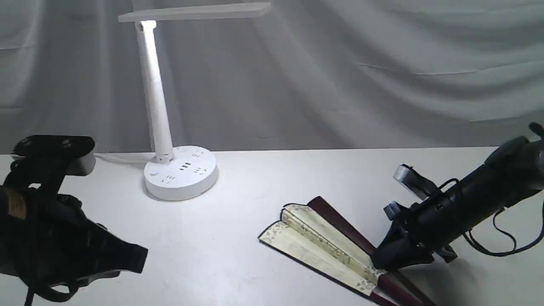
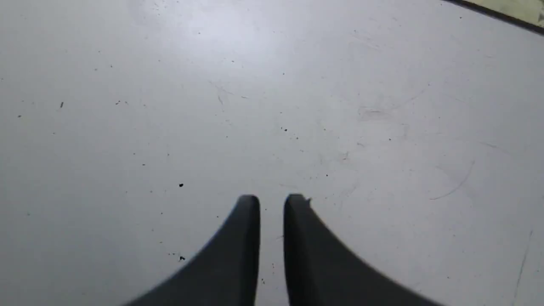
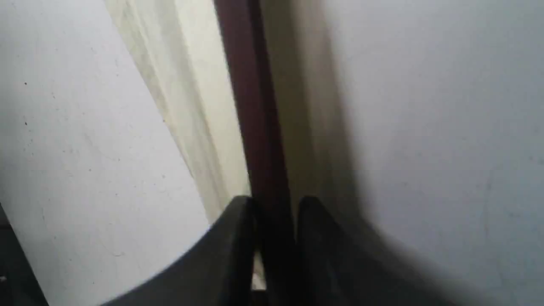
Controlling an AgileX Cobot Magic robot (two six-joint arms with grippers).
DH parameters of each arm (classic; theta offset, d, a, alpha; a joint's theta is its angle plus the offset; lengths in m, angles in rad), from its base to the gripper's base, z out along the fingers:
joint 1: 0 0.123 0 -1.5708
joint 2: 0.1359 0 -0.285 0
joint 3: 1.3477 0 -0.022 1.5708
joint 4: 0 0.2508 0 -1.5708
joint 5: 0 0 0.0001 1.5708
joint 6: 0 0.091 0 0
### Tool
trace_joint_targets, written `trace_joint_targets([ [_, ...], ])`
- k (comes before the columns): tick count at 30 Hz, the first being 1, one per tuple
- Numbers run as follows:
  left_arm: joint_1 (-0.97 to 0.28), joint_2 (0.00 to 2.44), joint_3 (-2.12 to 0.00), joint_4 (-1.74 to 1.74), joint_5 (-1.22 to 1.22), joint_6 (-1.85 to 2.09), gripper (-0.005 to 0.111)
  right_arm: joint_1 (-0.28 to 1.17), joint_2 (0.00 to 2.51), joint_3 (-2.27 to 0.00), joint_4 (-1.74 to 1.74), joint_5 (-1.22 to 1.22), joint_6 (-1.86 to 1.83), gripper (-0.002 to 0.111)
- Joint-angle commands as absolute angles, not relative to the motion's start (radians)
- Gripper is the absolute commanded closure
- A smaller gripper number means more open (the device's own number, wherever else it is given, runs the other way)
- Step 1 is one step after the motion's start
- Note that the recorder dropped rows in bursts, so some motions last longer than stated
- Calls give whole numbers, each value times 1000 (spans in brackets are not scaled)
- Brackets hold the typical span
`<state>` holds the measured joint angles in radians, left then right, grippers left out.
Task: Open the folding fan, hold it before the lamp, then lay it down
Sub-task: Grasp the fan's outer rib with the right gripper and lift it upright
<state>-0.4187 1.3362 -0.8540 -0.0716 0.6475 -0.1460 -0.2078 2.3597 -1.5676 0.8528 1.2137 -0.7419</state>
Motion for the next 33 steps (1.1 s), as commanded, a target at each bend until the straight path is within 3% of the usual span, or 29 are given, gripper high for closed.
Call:
trace_joint_targets([
  [1,-424,1336,-860,-71,635,-148,97,-209,2357,-1568,855,1221,-759,106],
  [33,-424,1336,-860,-56,627,-150,97,-211,2330,-1568,1215,1221,-695,108],
])
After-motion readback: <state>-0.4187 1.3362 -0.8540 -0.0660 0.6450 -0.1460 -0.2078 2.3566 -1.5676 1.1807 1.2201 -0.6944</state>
